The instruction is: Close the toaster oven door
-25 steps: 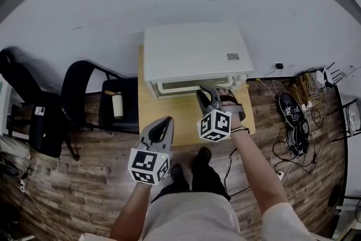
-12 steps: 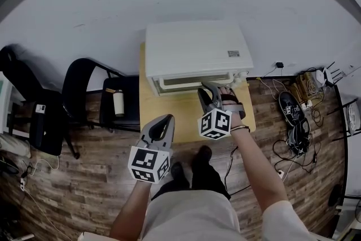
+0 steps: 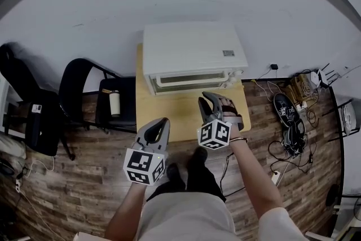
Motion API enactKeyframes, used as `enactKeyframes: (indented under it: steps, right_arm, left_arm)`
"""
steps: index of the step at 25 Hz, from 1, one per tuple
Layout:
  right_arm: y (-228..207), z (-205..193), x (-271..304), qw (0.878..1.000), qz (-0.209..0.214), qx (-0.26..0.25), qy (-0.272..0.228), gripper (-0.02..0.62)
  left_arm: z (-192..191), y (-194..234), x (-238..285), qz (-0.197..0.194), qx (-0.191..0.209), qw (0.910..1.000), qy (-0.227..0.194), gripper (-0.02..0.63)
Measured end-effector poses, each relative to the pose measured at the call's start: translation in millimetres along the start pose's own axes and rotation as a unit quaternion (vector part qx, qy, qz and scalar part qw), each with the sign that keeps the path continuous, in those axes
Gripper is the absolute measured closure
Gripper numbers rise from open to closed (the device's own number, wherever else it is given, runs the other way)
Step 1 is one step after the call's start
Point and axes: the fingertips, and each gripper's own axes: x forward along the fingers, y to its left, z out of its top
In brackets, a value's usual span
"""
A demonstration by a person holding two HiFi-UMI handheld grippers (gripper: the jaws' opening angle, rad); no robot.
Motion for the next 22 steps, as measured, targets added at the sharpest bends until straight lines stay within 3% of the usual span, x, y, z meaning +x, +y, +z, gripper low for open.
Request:
enactKeyframes:
  steps: [8, 22]
  right_arm:
    - [12.2, -4.8, -40.6, 0.999, -0.007, 0.046, 0.000, 0.534]
    - [-9.5, 18.8, -108.4, 0.989, -0.017, 0.134, -0.061, 0.586]
  left_arm:
    - [-5.7, -15.4, -11.5, -0.009, 0.001, 1.0000, -0.002, 0.597]
    - [7.7, -39.8, -14.7, 0.004, 0.009, 0.9998, -0.016, 0.597]
